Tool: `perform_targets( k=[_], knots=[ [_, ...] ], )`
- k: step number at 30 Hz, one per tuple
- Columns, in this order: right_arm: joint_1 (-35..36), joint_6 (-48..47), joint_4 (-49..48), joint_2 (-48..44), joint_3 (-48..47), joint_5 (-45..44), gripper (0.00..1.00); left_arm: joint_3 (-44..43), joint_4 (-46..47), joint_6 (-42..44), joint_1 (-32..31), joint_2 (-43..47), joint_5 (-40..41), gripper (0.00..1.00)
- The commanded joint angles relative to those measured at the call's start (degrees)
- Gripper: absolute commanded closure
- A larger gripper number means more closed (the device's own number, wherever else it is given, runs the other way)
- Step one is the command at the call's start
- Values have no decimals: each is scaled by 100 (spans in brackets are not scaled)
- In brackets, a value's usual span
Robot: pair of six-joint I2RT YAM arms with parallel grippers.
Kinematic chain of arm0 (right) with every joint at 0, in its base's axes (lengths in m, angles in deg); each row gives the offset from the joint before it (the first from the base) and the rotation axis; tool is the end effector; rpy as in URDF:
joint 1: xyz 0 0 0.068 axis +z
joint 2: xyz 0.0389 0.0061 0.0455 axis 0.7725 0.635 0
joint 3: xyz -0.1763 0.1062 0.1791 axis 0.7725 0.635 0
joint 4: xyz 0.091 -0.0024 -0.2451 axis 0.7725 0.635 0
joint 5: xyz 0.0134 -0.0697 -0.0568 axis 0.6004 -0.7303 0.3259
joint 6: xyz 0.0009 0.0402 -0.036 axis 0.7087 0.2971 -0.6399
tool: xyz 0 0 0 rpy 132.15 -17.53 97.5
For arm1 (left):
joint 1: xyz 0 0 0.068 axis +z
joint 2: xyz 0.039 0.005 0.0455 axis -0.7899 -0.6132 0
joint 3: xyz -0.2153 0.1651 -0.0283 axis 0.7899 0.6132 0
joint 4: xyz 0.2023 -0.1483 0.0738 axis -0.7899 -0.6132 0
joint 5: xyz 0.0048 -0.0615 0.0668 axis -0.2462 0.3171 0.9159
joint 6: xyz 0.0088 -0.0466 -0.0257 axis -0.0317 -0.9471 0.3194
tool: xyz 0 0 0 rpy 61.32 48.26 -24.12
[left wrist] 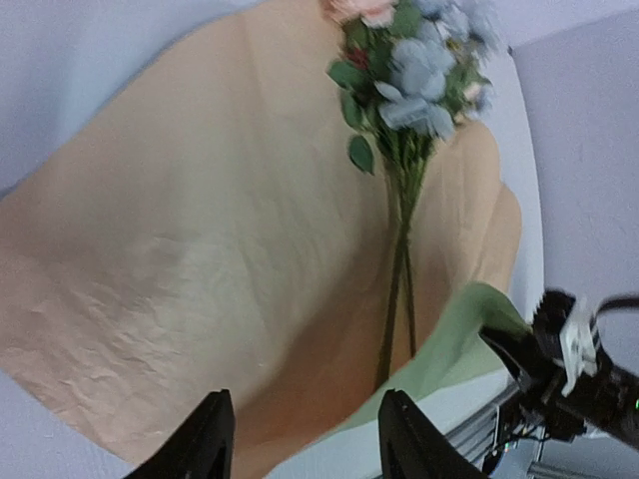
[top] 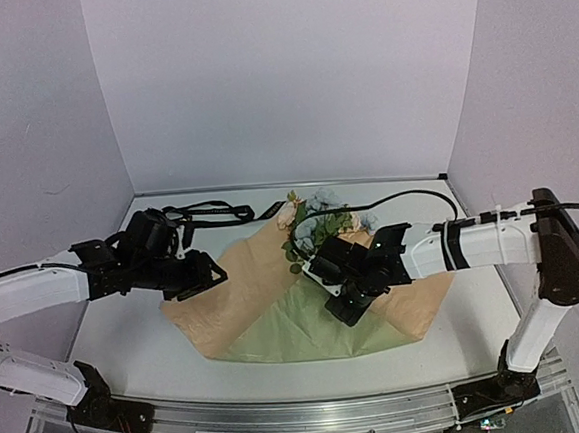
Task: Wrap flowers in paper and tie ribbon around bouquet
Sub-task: Fold the bottom corner of the flattened wrapping paper at the center of the board.
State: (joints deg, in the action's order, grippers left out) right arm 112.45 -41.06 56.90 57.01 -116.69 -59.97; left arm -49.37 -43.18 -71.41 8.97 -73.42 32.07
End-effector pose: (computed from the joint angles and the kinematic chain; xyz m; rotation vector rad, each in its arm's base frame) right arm 0.1702 0.3020 0.2004 -1.1935 2.4288 0.0494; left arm 0.1783 -0.1720 0.2506 -0.0609 2.5057 -0.8493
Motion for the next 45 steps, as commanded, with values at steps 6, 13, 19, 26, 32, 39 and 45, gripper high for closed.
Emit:
perform_targets(
  k=[6,13,19,26,32,39,45],
  knots=[
    [-328,330,123,542,-649,-38,86,210,1963,883,-1245,-845,-749,67],
    [-470,402,86,699,-750,-92,86,-314,2251,1244,-1742,-2104,-1011,74],
    [-544,516,111,610,-742,-299,63,-692,2250,1384,-1875,-2859,-948,76],
    [-688,1100,1071,-170,-680,-491,34,-981,2050,1405,-1876,-3351,-615,79],
    [-688,1734,1580,-869,-269,618,42,-1239,1958,1439,-1875,-3671,-543,80],
    [-681,2662,1208,-978,388,1545,72,-1468,1833,1448,-1864,-3906,-483,81],
    [-681,3131,587,-689,864,1680,81,-1442,1755,1434,-1862,-3933,-393,82]
  ],
)
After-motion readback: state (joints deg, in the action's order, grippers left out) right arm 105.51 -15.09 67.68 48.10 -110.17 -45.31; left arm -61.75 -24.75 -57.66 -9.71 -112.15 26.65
